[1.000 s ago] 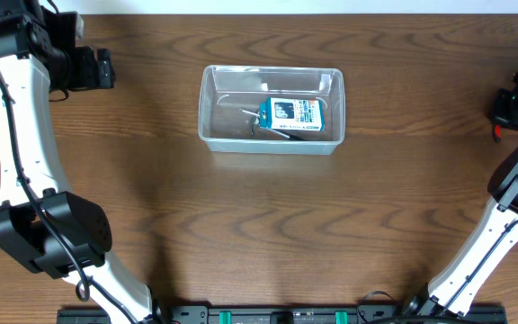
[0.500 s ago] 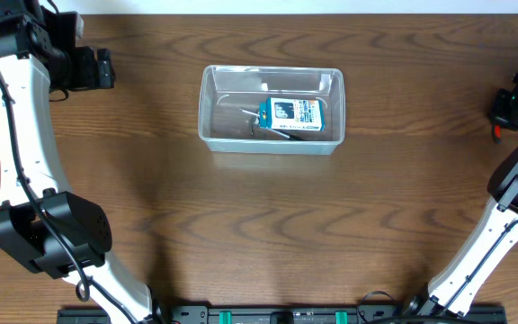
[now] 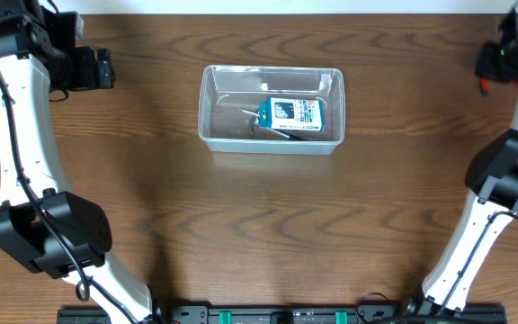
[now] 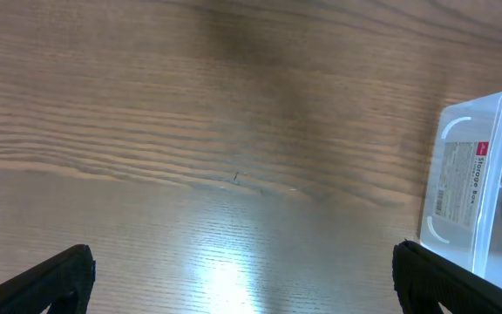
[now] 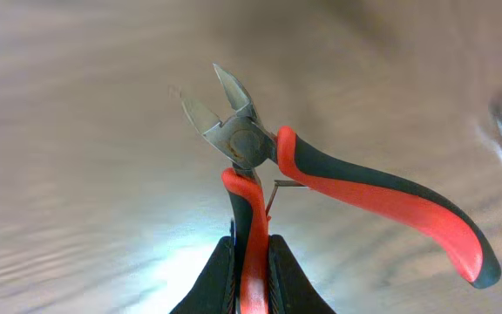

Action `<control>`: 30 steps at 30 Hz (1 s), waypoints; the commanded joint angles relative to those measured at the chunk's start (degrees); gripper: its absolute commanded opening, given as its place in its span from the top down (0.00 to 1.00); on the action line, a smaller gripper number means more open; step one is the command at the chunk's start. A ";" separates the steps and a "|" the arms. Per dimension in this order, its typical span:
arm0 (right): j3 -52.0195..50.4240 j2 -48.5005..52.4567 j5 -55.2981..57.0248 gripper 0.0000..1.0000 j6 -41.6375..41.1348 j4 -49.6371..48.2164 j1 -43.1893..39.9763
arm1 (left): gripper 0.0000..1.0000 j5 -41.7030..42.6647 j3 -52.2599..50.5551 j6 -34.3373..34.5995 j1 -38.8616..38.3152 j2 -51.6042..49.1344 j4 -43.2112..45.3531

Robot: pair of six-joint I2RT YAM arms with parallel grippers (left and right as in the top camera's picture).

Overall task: Pack container
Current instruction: 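Carry the pliers left into the container and lower them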

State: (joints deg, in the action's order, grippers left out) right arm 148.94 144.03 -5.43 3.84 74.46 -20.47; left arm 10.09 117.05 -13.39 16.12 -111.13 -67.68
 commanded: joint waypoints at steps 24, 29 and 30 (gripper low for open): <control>22.62 -0.35 -4.83 0.99 13.79 14.40 41.79 | 0.02 -0.48 0.04 -0.31 0.20 0.17 -0.20; 20.90 -0.35 -3.34 0.97 14.67 14.12 46.86 | 0.02 -0.48 0.04 -0.31 0.20 0.17 -0.20; 20.09 -0.35 -3.34 0.97 14.69 13.79 47.60 | 0.02 -0.48 0.04 -0.31 0.20 0.17 -0.20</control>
State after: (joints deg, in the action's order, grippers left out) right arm 170.23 144.03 -10.85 17.17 88.75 25.50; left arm 10.09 117.05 -13.39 16.12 -111.11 -67.68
